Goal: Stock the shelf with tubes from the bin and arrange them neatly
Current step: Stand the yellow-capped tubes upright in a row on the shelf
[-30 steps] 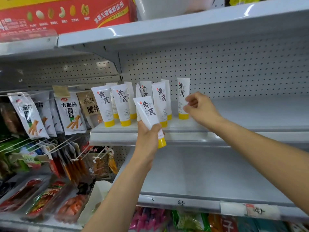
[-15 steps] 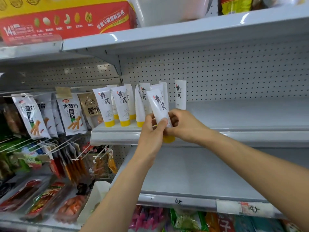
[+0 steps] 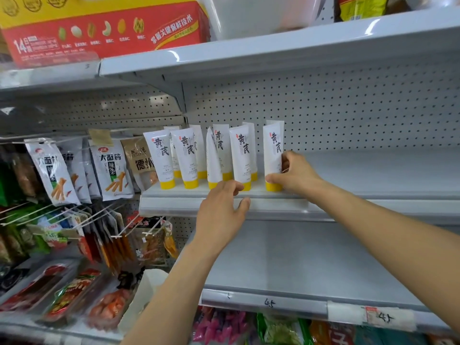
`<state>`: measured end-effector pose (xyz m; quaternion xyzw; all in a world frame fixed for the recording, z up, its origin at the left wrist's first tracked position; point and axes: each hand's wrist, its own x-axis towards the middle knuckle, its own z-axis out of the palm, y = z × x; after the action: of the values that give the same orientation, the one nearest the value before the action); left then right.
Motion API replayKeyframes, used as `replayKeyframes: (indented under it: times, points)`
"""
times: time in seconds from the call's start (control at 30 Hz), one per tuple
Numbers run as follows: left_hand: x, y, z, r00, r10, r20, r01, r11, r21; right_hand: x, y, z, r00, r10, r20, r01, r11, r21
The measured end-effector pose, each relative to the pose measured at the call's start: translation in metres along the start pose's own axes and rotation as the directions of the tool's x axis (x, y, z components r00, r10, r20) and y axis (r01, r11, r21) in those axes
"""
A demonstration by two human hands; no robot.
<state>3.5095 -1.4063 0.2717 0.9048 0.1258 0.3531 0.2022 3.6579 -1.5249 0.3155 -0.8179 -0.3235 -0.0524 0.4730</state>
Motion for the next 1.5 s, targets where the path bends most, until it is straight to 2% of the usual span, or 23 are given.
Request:
replayKeyframes:
  times: [0.57,0.67,0.73,0.87,1.0,1.13,1.27,1.37,1.5]
  points:
    - [-0.001,0.001,0.002,0.998,-0.059,0.037,0.060,0.997,-0.039,-0.003,0.009,0.004,0.999,0.040,0.033,-0.036,0.992,-0.125]
    - [-0.011,0.002,-0.001,0.995,-0.092,0.026,0.093,0.995,-0.034,-0.019,0.007,-0.005,0.999,-0.030,-0.023,0.023,0.966,-0.256]
    - [-0.022,0.002,-0.002,0.994,-0.104,0.027,0.104,0.994,-0.020,-0.039,0.005,-0.011,0.990,-0.130,-0.047,0.105,0.929,-0.354]
    - [-0.053,0.000,0.003,0.987,-0.153,0.038,0.154,0.988,-0.022,-0.082,0.006,-0.003,0.961,-0.273,0.055,0.271,0.870,-0.412]
    - [-0.096,-0.023,0.014,0.958,-0.269,0.103,0.274,0.961,-0.043,-0.118,0.017,0.034,0.939,-0.250,0.237,0.325,0.871,-0.369]
    - [-0.142,-0.067,0.025,0.896,-0.386,0.220,0.393,0.919,0.011,-0.146,0.035,0.091,0.891,-0.136,0.434,0.299,0.893,-0.335]
    - [-0.187,-0.123,0.038,0.811,-0.482,0.332,0.485,0.871,0.079,-0.172,0.062,0.171,0.797,-0.016,0.604,0.231,0.932,-0.279]
    - [-0.223,-0.173,0.054,0.693,-0.590,0.415,0.601,0.790,0.121,-0.192,0.090,0.232,0.708,0.099,0.699,0.136,0.952,-0.273]
    - [-0.273,-0.250,0.085,0.480,-0.737,0.476,0.789,0.600,0.132,-0.219,0.138,0.312,0.543,0.254,0.801,0.064,0.938,-0.341]
